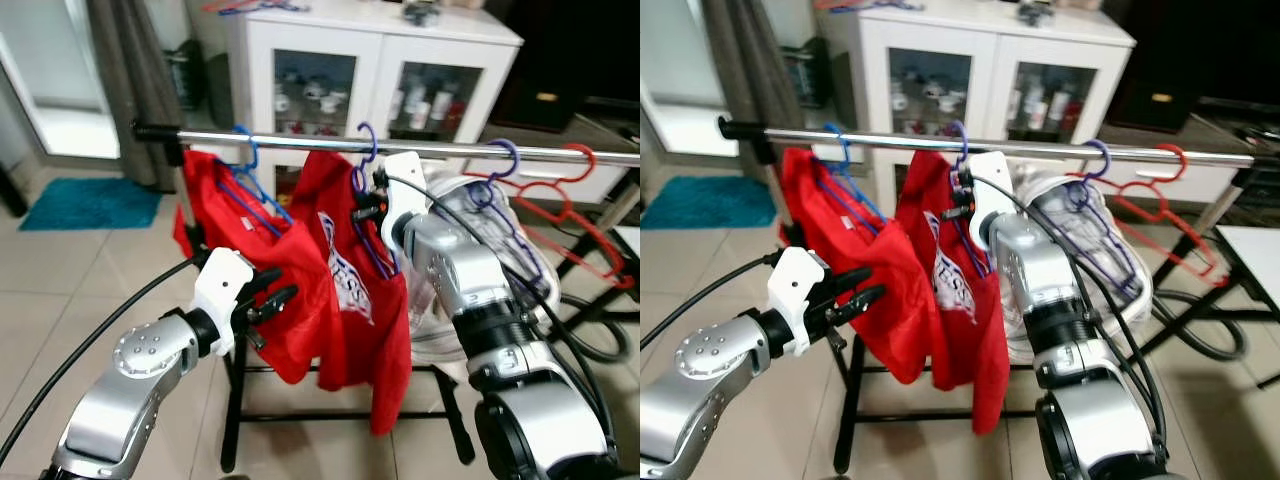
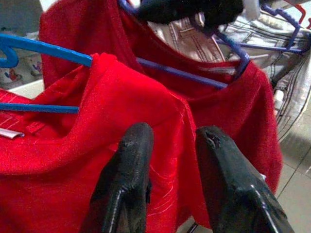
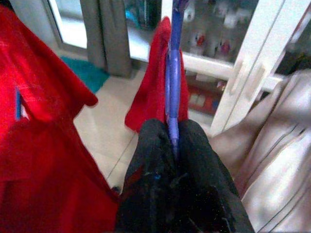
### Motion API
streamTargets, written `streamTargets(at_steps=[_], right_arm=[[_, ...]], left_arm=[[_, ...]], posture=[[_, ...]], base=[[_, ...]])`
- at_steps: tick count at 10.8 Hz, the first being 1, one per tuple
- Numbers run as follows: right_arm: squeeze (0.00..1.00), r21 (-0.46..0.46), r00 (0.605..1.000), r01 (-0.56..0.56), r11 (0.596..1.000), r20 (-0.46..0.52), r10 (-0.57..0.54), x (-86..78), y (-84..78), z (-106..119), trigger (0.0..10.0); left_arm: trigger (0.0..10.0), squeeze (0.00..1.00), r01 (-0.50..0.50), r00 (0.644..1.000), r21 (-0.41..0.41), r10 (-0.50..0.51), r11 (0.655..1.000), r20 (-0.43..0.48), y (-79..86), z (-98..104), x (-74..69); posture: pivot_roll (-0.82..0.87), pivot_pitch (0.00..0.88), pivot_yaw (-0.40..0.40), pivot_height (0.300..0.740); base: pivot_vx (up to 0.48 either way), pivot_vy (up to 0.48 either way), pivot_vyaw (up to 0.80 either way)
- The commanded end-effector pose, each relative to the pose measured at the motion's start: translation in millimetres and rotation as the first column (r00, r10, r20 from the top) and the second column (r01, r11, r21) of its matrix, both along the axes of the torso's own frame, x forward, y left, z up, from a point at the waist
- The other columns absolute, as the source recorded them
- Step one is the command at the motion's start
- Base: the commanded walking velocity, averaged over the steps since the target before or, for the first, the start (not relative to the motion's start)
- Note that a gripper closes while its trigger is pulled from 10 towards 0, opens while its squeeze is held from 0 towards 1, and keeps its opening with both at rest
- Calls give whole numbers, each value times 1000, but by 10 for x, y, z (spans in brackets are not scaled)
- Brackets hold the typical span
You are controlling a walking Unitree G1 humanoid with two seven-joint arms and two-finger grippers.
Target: Hang hanger
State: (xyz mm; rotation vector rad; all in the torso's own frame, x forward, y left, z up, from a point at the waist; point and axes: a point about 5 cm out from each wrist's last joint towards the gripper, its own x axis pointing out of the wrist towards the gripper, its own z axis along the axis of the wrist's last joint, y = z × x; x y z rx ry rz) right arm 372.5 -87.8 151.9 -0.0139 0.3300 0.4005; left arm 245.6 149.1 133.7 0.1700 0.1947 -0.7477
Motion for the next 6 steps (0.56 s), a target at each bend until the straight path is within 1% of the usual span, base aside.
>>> streamTargets(at_steps=[1, 2, 3, 4, 5, 6], right_arm=[[0, 23, 999, 36, 999, 0, -36, 58, -39, 54, 10000], [0, 40, 998, 53, 998, -39, -51, 93, -27, 34, 10000], [0, 33, 997, 55, 998, -55, -53, 101, -27, 17, 10000], [0, 21, 993, 38, 999, -110, -36, 92, -18, -49, 10000], [1000, -1, 992, 15, 1000, -124, -15, 70, -32, -105, 10000], [1000, 26, 996, -16, 1000, -87, 19, 56, -53, -82, 10000]], left_arm=[[10000, 0, 36, 999, 3, -36, 999, 7, -41, 49, -9], [10000, 0, 65, 998, 19, -65, 998, 7, -50, 66, -28], [10000, 0, 69, 998, 26, -69, 997, 7, -50, 66, -26], [10000, 0, 74, 997, 36, -74, 997, 3, -48, 56, -23], [10000, 0, 78, 997, 52, -78, 996, 2, -46, 43, -20], [10000, 0, 73, 997, 54, -73, 996, 4, -43, 42, -10]], posture=[[131, 0, -70, 740], [131, 0, -70, 740], [132, 0, -72, 740], [132, 0, -72, 740], [127, 0, -69, 740], [123, 0, -68, 740]], base=[[0, 0, 0], [0, 0, 0], [0, 0, 0], [0, 0, 0], [0, 0, 0], [0, 0, 0]])
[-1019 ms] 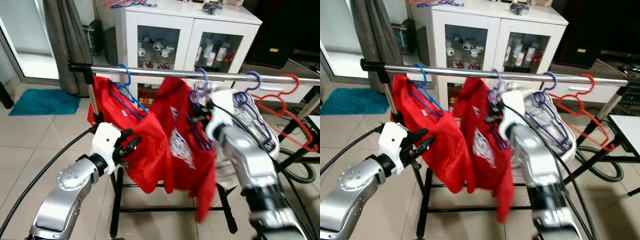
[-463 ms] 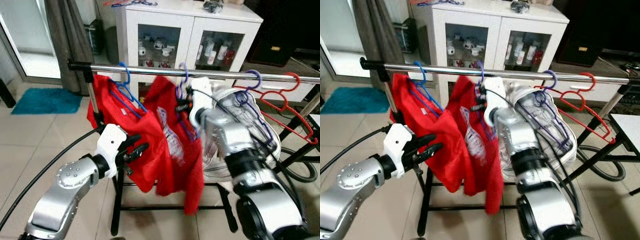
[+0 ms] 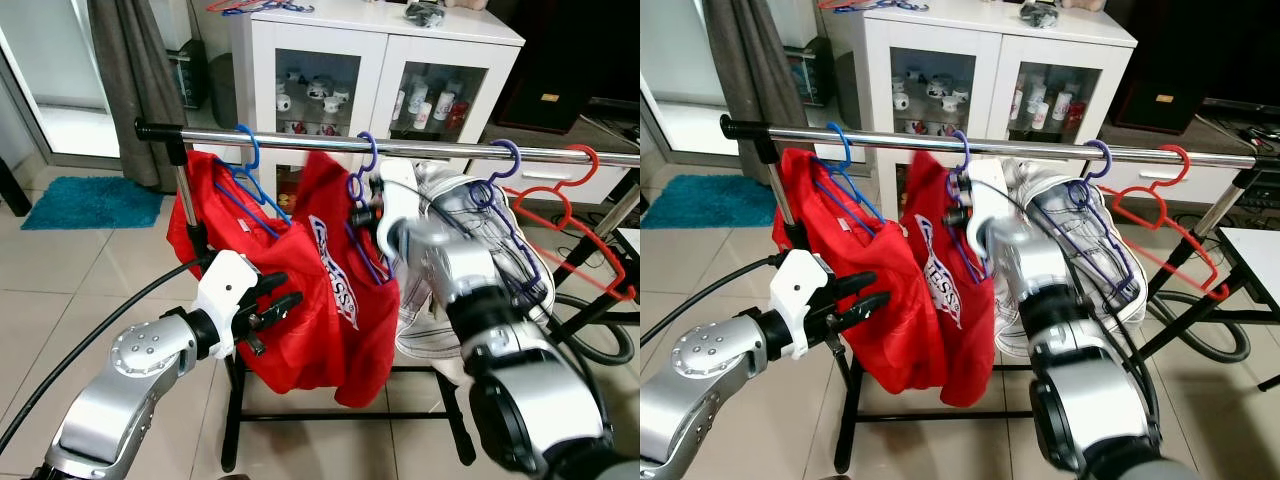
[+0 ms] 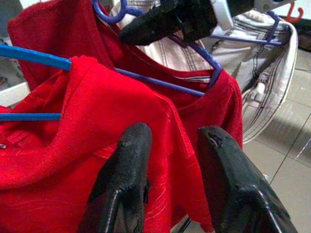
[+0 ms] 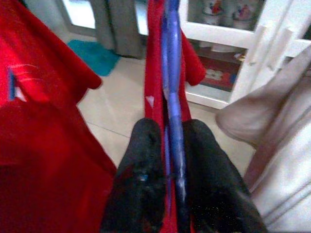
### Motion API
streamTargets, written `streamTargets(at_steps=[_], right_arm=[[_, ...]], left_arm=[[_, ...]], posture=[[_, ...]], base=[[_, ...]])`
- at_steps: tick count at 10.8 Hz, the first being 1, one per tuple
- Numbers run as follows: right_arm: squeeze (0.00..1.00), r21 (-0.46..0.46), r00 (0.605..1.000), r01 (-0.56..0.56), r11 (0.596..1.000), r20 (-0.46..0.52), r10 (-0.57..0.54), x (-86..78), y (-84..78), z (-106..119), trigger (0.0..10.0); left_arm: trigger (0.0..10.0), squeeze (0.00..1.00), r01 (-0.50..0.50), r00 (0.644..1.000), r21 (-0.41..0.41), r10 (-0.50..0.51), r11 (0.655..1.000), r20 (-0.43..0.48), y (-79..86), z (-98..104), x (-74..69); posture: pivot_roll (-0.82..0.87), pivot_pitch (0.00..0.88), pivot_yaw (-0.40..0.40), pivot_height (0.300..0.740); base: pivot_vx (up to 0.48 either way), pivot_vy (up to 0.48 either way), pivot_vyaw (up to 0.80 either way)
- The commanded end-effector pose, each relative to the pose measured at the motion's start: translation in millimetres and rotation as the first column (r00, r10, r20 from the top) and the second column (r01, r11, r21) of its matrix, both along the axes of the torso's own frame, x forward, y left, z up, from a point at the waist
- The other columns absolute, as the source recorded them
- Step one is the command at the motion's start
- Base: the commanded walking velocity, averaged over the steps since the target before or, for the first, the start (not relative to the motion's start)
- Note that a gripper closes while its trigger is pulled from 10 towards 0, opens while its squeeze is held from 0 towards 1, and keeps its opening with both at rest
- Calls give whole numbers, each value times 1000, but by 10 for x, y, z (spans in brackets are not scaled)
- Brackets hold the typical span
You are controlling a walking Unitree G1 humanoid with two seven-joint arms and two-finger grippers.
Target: Hang hanger
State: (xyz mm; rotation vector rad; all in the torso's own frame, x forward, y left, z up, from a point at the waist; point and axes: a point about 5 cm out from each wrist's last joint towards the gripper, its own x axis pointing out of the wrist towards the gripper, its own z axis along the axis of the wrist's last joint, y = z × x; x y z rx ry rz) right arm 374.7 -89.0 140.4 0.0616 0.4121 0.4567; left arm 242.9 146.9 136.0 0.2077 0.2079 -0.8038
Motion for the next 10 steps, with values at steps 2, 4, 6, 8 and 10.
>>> streamTargets(at_steps=[2, 4, 6, 8, 10], right_arm=[[1000, 66, 997, -24, 998, 81, 18, -22, -136, 174, 10000], [1000, 121, 980, -116, 986, 174, 94, -235, -269, 325, 10000], [1000, 53, 940, -154, 987, 316, 130, -466, -452, 440, 10000], [1000, 45, 907, -185, 982, 393, 153, -782, -650, 526, 10000], [992, 35, 925, -139, 990, 360, 118, -858, -740, 438, 10000]], left_arm=[[10000, 0, -19, 1000, 0, 19, 1000, 12, -15, 0, 39], [10000, 0, -219, 975, -66, 221, 973, 30, 78, -26, 163], [10000, 0, -342, 938, -103, 345, 934, 20, 160, -61, 183], [10000, 0, -379, 923, -67, 382, 923, 46, 173, -71, 141], [10000, 0, -386, 918, -84, 391, 919, 62, 149, -22, 156]], posture=[[101, 0, -47, 740], [93, 0, -41, 740], [89, 0, -42, 740], [93, 0, -54, 740], [93, 0, -54, 740]], base=[[0, 0, 0], [0, 0, 0], [0, 0, 0], [0, -240, 0], [0, -480, 0]])
